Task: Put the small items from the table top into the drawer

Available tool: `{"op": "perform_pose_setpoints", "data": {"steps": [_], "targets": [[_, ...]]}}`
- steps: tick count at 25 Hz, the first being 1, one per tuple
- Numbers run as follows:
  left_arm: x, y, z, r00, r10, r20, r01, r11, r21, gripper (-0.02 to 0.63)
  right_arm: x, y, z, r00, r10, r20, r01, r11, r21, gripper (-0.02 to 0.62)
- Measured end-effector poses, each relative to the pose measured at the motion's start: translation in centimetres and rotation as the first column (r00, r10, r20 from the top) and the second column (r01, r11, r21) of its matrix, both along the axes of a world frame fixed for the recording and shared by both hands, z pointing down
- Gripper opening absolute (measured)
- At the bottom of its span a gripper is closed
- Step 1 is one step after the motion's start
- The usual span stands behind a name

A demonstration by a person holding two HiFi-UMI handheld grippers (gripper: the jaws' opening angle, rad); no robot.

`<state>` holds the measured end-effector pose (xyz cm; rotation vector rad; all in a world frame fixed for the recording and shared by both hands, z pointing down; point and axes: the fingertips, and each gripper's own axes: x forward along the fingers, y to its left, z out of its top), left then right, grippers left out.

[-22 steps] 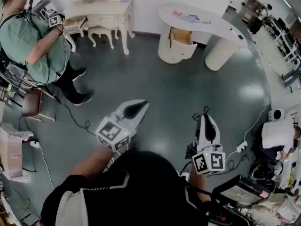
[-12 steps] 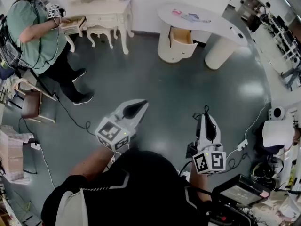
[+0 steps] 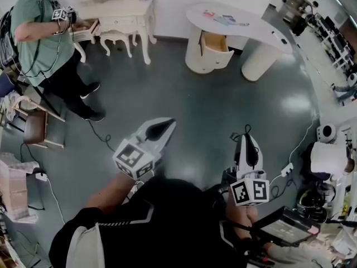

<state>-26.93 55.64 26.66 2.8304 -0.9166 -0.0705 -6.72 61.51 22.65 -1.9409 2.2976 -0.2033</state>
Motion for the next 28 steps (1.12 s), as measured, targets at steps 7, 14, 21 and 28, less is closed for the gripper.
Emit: {"op": "perform_pose_setpoints", "data": {"steps": [7,14,21,28], "targets": [[-1.6,-1.8,0.4,1.000,0.019,-0.017,-0.019,1.000,0.005,0.000,-1.9,-1.3,0.1,1.000,0.011,-0.021,-0.012,1.000,-0.002,0.032],[-2.8,-3.2,1.6,0.999,0.051,-0.018,-0.052,0.999,-0.005,0.000,-3.8,-2.3,0.7,0.999,0.028,-0.039,-0.029,0.999,-0.015,0.032],[-2.3,-4.2,1.9,0.997,0.068,-0.020,-0.069,0.997,-0.020,0.000,-3.5,-3.5,0.6,0.998,0.032,-0.057,-0.034,0.999,-0.029,0.032],[-1.2,-8.0,2.5,1.000,0.018,0.002,-0.018,0.999,-0.031,0.000,-1.5,-7.8,1.6,1.000,0.000,-0.031,-0.001,1.000,-0.024,0.032]]}}
